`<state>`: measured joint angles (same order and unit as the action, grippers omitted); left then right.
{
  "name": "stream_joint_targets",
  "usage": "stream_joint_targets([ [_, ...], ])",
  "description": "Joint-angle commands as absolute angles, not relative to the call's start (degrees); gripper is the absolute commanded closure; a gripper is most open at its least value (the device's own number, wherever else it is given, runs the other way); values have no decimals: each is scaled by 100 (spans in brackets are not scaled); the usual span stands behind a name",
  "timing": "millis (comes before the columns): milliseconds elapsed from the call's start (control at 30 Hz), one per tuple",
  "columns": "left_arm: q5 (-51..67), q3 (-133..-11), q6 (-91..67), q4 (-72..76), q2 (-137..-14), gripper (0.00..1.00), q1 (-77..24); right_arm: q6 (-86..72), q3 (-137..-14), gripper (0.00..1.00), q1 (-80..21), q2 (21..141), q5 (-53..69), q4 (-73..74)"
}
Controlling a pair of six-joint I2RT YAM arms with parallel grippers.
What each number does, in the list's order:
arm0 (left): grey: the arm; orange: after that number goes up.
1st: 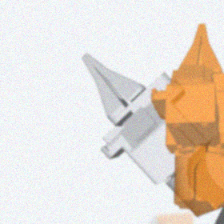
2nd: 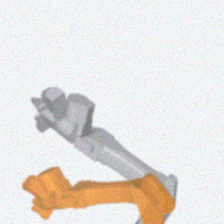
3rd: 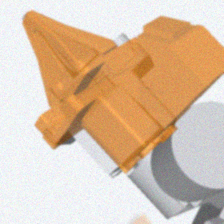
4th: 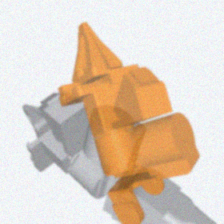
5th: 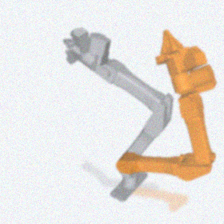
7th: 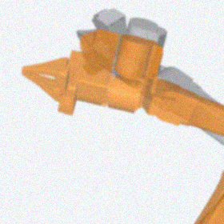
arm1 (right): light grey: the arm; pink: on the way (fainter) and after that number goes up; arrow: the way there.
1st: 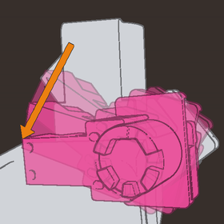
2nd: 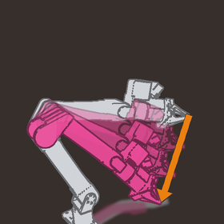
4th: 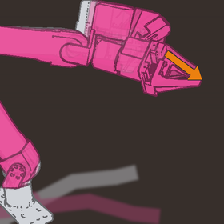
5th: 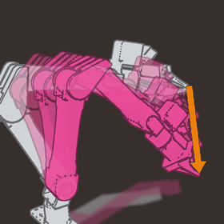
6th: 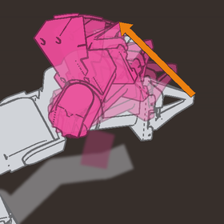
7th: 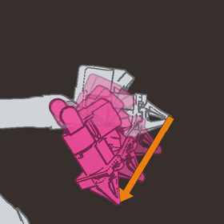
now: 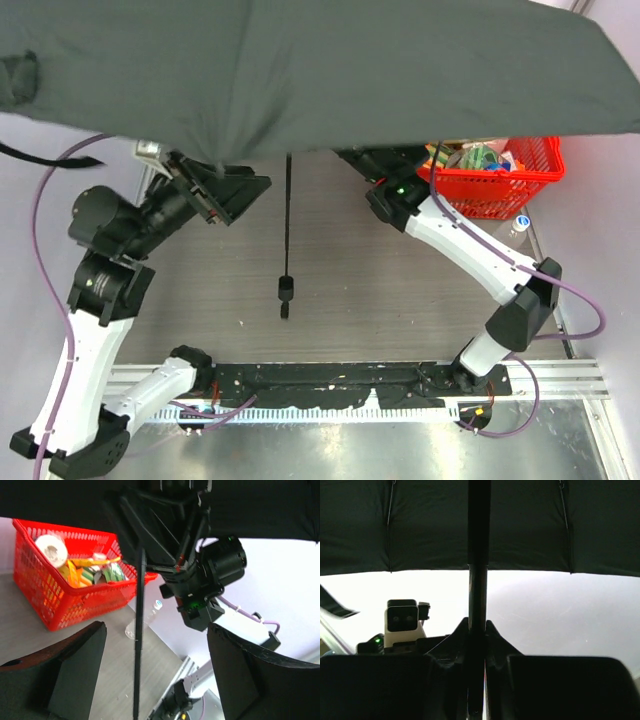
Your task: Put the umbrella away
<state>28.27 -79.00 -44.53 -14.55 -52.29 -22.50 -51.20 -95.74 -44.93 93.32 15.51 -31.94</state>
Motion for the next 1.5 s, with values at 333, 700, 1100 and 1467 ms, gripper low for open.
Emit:
stream_joint_targets([
  [333, 4641, -7461, -5943, 1276, -6266, 28, -2689, -5238, -9624, 99, -4535, 8807, 1546, -4096],
  [700, 4078, -7374, -5757, 677, -6249, 100, -2716, -4729, -9352, 78, -4544, 8297, 872, -2964],
  [1100, 4113, -7269, -5563, 597, -5950, 100, -2769, -5361, -10573, 30, -4246, 9448, -430, -2821],
  [1467, 4307, -6952, -5651, 765, -5819, 100, -2786, -5818, -11276, 29, -3903, 10090, -510, -3067],
])
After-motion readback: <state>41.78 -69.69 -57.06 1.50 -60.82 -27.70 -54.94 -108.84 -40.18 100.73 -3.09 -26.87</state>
